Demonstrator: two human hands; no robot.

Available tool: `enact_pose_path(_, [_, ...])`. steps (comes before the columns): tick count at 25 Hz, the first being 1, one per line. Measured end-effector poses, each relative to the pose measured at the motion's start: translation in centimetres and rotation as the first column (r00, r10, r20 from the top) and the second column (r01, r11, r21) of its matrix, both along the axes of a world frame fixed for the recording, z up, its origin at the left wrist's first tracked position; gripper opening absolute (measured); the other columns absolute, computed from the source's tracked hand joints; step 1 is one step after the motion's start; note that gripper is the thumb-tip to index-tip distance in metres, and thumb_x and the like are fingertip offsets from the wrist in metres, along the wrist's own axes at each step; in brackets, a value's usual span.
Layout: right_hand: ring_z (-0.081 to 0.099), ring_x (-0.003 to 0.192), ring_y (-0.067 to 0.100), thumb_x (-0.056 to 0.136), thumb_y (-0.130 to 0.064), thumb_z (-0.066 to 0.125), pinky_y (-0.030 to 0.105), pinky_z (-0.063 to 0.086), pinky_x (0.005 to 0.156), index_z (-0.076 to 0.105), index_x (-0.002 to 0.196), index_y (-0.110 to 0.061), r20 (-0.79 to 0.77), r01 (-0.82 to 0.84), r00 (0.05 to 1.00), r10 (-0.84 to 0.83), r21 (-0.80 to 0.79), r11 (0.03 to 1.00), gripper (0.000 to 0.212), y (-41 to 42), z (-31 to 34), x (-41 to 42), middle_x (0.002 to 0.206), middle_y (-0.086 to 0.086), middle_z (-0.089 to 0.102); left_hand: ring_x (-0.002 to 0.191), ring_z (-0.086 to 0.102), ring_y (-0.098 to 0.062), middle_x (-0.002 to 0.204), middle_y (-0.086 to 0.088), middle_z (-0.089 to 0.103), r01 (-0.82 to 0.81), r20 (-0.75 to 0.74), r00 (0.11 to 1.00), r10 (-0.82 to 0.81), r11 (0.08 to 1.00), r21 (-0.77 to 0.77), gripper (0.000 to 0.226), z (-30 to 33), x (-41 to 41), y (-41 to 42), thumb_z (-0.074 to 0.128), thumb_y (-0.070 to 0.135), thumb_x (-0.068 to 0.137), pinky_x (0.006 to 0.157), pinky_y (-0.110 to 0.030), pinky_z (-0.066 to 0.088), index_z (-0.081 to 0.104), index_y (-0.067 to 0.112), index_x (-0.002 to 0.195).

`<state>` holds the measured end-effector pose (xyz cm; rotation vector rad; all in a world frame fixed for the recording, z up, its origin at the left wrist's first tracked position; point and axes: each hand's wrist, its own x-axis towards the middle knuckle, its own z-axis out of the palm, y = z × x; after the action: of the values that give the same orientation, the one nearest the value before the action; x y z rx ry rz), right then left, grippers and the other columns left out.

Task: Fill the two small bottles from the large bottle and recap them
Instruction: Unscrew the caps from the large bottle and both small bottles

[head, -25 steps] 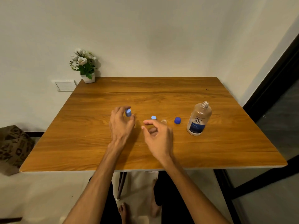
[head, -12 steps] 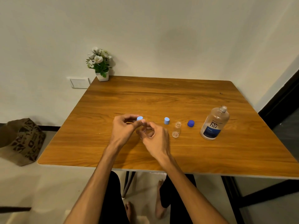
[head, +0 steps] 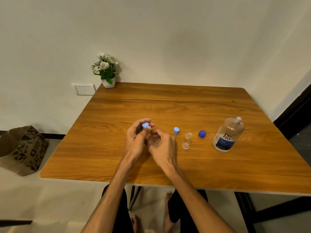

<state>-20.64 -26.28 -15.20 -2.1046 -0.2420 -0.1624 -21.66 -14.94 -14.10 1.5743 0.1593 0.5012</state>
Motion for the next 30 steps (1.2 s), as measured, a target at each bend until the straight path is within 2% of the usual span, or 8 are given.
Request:
enact_pose_path(4, [0.073,0.073,0.002,0.082,-0.037,0.089,0.032,0.063,0.071,0.073,0.109,-0.030,-0.024,0.008,1.000,-0.008,-0.003,1.000,0.032,0.9,-1.1,0.6,0.101,-0.011,0.080,0.106,0.073,-0.015,0.108,-0.002,0.077,-0.252,0.037,0.967,0.250,0.965,0.075,0.023,0.1,1.6,2.4,0.078,0.006,0.091,0.093,-0.028,0.061,0.073,0.017,0.111])
enact_pose_path(7, [0.071,0.070,-0.003,0.082,-0.039,0.089,0.034,0.065,0.073,0.070,0.110,-0.033,-0.052,-0.009,0.999,0.008,-0.025,1.000,0.035,1.1,-1.6,0.5,0.105,-0.012,0.080,0.105,0.072,-0.014,0.108,0.003,0.078,-0.176,-0.192,0.951,0.244,0.932,0.316,0.022,-1.7,2.8,4.6,0.082,0.017,0.087,0.097,-0.041,0.062,0.075,0.019,0.108])
enact_pose_path(10, [0.070,0.067,-0.003,0.081,-0.037,0.090,0.032,0.064,0.073,0.069,0.113,-0.032,-0.045,-0.010,0.999,0.009,-0.025,1.000,0.039,0.7,-1.9,0.3,0.108,-0.013,0.079,0.104,0.073,-0.012,0.105,0.006,0.079,-0.088,-0.269,0.935,0.232,0.885,0.457,0.022,-3.3,3.1,5.2,0.084,0.018,0.082,0.097,-0.040,0.061,0.077,0.022,0.102])
enact_pose_path(14, [0.073,0.068,-0.002,0.079,-0.034,0.092,0.033,0.066,0.077,0.067,0.128,-0.030,-0.036,-0.053,0.998,0.053,-0.012,0.999,0.055,0.3,-2.3,0.1,0.119,-0.012,0.078,0.123,0.068,-0.017,0.130,-0.001,0.074,-0.049,-0.267,0.943,0.197,0.878,0.476,0.053,-3.2,2.9,5.2,0.085,0.016,0.081,0.104,-0.033,0.055,0.069,0.016,0.132])
enact_pose_path(18, [0.075,0.074,-0.001,0.078,-0.034,0.092,0.033,0.064,0.084,0.066,0.135,-0.027,-0.003,-0.033,0.999,0.033,0.025,0.999,0.062,-0.8,-1.5,-1.1,0.111,-0.010,0.081,0.115,0.064,-0.015,0.125,-0.002,0.072,-0.270,-0.071,0.944,0.321,0.880,0.391,0.042,-1.6,0.3,3.8,0.075,0.010,0.088,0.101,-0.040,0.056,0.069,0.013,0.130])
enact_pose_path(22, [0.072,0.071,-0.001,0.086,-0.032,0.086,0.026,0.063,0.063,0.073,0.124,-0.029,0.048,0.013,0.999,-0.019,0.120,0.993,0.040,-3.5,-0.5,-2.5,0.092,-0.017,0.076,0.084,0.066,-0.019,0.095,-0.005,0.072,-0.446,0.273,0.889,0.369,0.832,0.329,0.018,0.3,-3.0,-0.2,0.065,0.005,0.086,0.076,-0.038,0.057,0.072,0.008,0.103])
enact_pose_path(26, [0.072,0.070,0.004,0.091,-0.020,0.082,0.016,0.053,0.055,0.079,0.106,-0.023,0.157,0.106,0.978,-0.138,0.198,0.975,0.016,-8.4,0.3,-3.0,0.088,-0.014,0.077,0.079,0.065,-0.017,0.087,-0.004,0.068,-0.303,0.336,0.927,0.168,0.863,0.404,0.018,1.9,-3.5,-7.4,0.065,-0.001,0.082,0.072,-0.033,0.054,0.072,0.008,0.096])
enact_pose_path(30, [0.070,0.068,0.007,0.089,-0.016,0.080,0.030,0.059,0.055,0.079,0.098,-0.021,0.259,0.336,0.884,-0.390,0.229,0.914,0.010,-17.0,0.6,-1.4,0.084,-0.011,0.076,0.093,0.065,-0.013,0.104,0.001,0.068,-0.082,0.155,0.988,0.018,0.903,0.422,0.034,-0.1,0.4,-14.7,0.077,0.012,0.080,0.081,-0.039,0.057,0.071,0.013,0.113])
